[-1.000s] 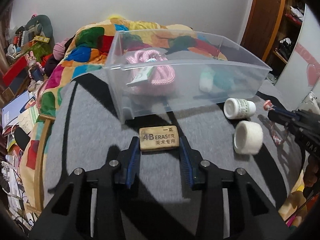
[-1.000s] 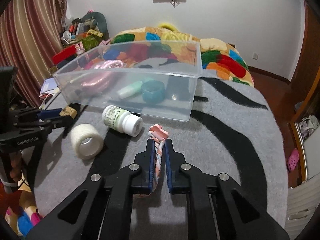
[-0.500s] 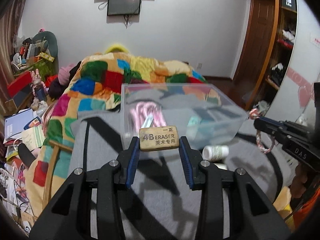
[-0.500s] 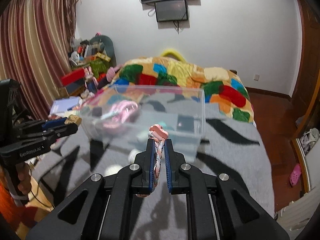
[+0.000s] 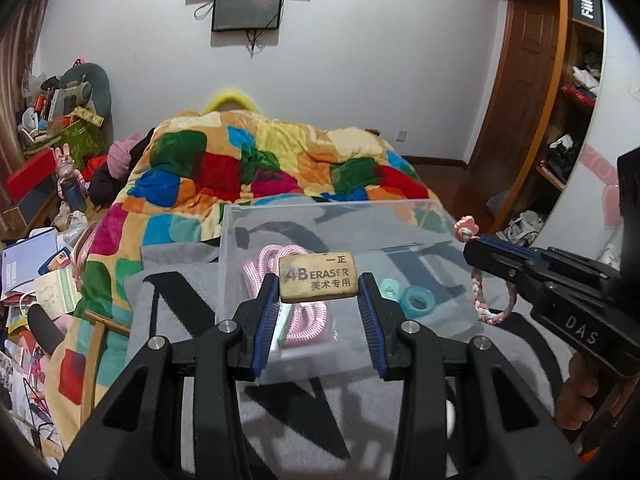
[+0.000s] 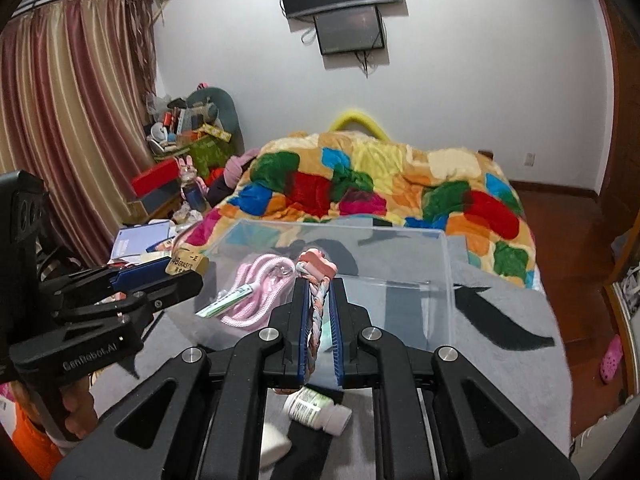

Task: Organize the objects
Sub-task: 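Carry the eraser and braided rope over the clear box and release both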

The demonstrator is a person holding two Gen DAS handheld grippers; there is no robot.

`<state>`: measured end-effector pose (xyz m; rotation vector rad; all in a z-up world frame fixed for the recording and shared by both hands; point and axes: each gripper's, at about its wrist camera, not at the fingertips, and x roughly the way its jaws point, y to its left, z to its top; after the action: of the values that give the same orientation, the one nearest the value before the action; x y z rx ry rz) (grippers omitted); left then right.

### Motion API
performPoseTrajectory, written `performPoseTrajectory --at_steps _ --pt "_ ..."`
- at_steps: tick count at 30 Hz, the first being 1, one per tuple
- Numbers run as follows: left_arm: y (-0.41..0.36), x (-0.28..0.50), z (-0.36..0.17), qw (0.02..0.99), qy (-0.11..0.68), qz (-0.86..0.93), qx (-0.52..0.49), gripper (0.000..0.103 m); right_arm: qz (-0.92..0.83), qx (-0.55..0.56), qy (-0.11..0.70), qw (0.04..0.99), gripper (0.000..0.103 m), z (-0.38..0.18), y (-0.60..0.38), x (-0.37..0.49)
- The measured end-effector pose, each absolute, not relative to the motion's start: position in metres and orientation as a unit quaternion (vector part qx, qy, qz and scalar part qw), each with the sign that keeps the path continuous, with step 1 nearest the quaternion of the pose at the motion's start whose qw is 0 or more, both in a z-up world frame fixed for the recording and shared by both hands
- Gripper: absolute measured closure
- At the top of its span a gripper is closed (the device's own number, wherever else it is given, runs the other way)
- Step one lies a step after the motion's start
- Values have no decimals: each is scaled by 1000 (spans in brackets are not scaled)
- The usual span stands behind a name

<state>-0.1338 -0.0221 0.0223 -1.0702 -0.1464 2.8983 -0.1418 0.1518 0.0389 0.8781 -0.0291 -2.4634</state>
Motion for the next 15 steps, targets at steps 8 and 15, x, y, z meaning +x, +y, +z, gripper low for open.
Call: performPoseTrajectory --at_steps 8,15 --pt "-20 -165 -11 36 -62 917 -392 64 -907 359 19 218 94 17 143 -182" --pt "-6 -163 -11 44 -38 916 -396 63 -896 390 37 208 91 -5 140 -195"
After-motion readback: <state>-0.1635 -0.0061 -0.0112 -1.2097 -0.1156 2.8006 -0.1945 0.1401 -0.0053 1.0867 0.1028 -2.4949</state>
